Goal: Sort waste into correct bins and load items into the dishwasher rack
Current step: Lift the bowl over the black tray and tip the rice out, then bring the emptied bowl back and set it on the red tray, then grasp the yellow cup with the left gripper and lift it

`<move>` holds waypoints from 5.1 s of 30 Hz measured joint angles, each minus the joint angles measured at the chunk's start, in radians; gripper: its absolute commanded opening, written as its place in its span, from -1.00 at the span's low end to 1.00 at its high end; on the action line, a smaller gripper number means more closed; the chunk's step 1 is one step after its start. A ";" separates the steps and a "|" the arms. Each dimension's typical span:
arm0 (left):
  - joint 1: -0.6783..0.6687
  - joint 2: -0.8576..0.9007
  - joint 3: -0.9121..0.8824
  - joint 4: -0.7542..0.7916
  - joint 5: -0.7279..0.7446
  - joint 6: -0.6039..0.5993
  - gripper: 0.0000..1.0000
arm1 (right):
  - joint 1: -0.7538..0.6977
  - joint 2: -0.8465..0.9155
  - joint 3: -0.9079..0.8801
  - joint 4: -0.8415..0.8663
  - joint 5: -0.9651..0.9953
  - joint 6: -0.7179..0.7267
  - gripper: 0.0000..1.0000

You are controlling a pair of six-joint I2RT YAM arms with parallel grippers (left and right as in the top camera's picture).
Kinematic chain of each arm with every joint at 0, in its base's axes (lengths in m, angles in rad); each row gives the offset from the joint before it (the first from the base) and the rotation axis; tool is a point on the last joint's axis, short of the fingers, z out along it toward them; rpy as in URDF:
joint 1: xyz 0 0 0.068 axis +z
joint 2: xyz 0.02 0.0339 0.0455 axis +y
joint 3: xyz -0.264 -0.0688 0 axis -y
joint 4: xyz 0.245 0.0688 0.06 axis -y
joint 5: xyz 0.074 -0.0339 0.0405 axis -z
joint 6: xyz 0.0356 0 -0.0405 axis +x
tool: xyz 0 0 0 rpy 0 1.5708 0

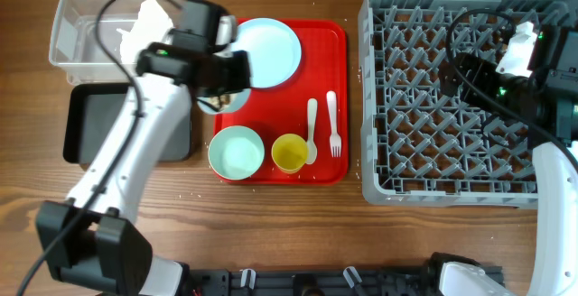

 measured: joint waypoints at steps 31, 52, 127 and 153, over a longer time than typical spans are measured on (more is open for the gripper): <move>0.789 0.344 -0.103 0.000 0.900 0.234 -0.92 | 0.000 0.000 0.000 0.000 0.000 0.000 1.00; 0.826 0.347 -0.104 -0.004 1.272 0.237 -0.92 | 0.000 0.000 0.000 -0.001 0.000 0.000 0.98; -0.190 0.166 0.077 -0.045 -0.126 0.164 0.48 | 0.000 0.000 0.000 -0.019 0.000 0.004 0.99; -0.319 0.123 -0.190 -0.003 -0.037 0.328 -0.26 | 0.000 0.000 0.000 -0.016 -0.001 0.007 0.99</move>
